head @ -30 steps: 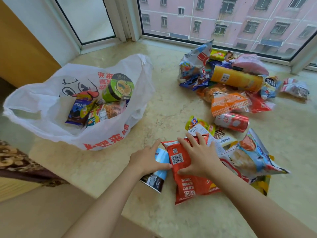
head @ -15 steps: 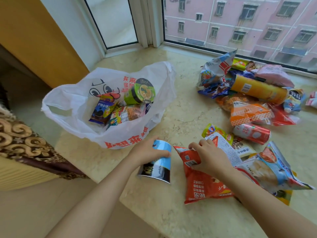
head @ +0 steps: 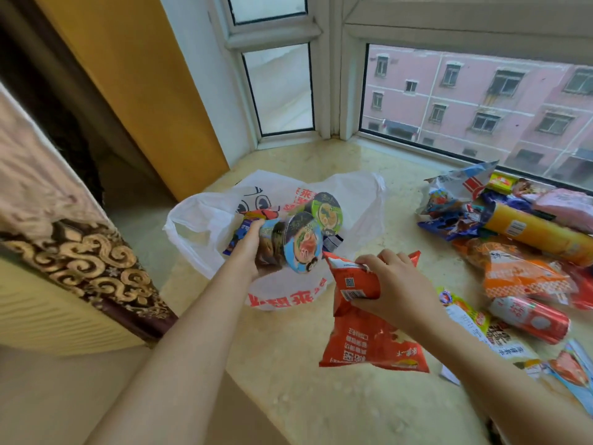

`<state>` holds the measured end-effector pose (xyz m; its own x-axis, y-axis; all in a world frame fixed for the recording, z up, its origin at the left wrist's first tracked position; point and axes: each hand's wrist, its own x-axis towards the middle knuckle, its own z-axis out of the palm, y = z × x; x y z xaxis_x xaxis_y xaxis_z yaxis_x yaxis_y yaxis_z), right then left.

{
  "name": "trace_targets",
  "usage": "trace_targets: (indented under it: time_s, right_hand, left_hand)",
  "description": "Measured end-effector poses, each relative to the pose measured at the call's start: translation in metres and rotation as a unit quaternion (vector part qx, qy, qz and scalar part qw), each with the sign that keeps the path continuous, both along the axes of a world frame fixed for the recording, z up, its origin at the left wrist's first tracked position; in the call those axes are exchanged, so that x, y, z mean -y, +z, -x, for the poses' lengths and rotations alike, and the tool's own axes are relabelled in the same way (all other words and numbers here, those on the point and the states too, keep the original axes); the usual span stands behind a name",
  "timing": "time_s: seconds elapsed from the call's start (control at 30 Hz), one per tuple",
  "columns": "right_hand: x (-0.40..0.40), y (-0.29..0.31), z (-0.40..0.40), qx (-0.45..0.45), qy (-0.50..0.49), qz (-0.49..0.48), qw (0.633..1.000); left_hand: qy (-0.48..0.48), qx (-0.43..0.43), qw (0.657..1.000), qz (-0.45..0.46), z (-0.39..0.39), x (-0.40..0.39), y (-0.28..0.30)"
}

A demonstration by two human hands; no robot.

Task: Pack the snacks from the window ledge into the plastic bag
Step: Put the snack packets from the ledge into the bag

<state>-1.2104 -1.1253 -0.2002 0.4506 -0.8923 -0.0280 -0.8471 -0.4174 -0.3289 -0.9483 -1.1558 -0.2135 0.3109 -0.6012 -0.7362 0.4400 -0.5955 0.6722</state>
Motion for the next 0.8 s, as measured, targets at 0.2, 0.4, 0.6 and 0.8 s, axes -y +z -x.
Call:
trace_targets:
  time_s: [0.2,0.4,0.6,0.8]
  right_hand:
    - [0.016,0.021,-0.033,0.043,-0.022,0.038,0.998]
    - [0.039,0.042,-0.073,0.093,-0.059,0.037,0.993]
    - [0.073,0.062,-0.122,0.200,-0.119,0.068,0.970]
    - [0.097,0.040,-0.184,0.292,-0.128,0.065,0.946]
  left_hand:
    - [0.106,-0.026,0.994,-0.006,-0.023,0.020,-0.023]
    - [0.101,-0.026,0.995,-0.005,-0.038,0.031,-0.039]
    - [-0.094,0.534,0.834,0.106,-0.077,0.011,-0.008]
    - [-0.217,0.756,0.591,0.179,-0.125,0.019,0.005]
